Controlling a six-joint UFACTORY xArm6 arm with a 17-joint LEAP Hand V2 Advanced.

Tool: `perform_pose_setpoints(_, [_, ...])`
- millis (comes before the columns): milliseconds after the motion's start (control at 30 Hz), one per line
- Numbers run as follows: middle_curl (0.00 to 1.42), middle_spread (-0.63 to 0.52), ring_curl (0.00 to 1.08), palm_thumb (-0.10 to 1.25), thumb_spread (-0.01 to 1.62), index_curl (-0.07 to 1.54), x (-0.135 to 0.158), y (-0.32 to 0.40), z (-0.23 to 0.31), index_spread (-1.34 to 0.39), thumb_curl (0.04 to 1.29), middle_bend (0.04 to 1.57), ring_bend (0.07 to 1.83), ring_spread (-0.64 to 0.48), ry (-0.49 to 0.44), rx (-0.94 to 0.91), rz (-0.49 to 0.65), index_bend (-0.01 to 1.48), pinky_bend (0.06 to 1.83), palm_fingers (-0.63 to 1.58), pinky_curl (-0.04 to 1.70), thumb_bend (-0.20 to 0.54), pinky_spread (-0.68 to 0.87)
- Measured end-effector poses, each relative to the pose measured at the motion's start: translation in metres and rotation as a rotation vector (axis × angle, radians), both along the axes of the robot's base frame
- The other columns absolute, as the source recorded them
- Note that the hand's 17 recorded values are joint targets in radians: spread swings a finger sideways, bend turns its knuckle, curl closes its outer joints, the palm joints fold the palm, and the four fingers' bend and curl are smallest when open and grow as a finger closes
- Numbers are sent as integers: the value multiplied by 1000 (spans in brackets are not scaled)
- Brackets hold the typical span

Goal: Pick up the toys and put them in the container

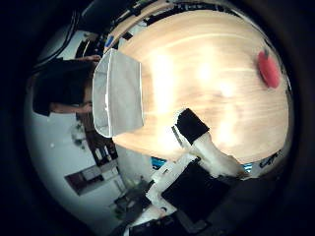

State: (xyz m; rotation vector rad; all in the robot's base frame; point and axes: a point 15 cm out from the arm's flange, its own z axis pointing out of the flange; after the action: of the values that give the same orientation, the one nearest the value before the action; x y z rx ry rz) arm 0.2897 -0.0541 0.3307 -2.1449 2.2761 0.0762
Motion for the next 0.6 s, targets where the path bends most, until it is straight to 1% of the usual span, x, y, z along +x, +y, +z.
perform_pose_setpoints(267, [329,-86,228,493,1118,331,0,-2,0,-442,286,191,435,-42,-2,-1,15,175,620,288,169,-21,326])
perform_pose_setpoints(433, [332,-86,227,491,1113,328,-3,-24,-2,-441,285,195,434,-42,-3,0,-40,171,620,289,168,-22,326])
perform_pose_setpoints(500, [333,-86,227,491,1112,324,-1,-35,-1,-440,284,196,436,-42,-18,-4,-62,168,622,287,168,-22,337])
perform_pose_setpoints(600, [336,-86,228,492,1108,320,11,-59,-2,-439,288,196,440,-44,-71,-24,-94,168,621,289,167,-21,342])
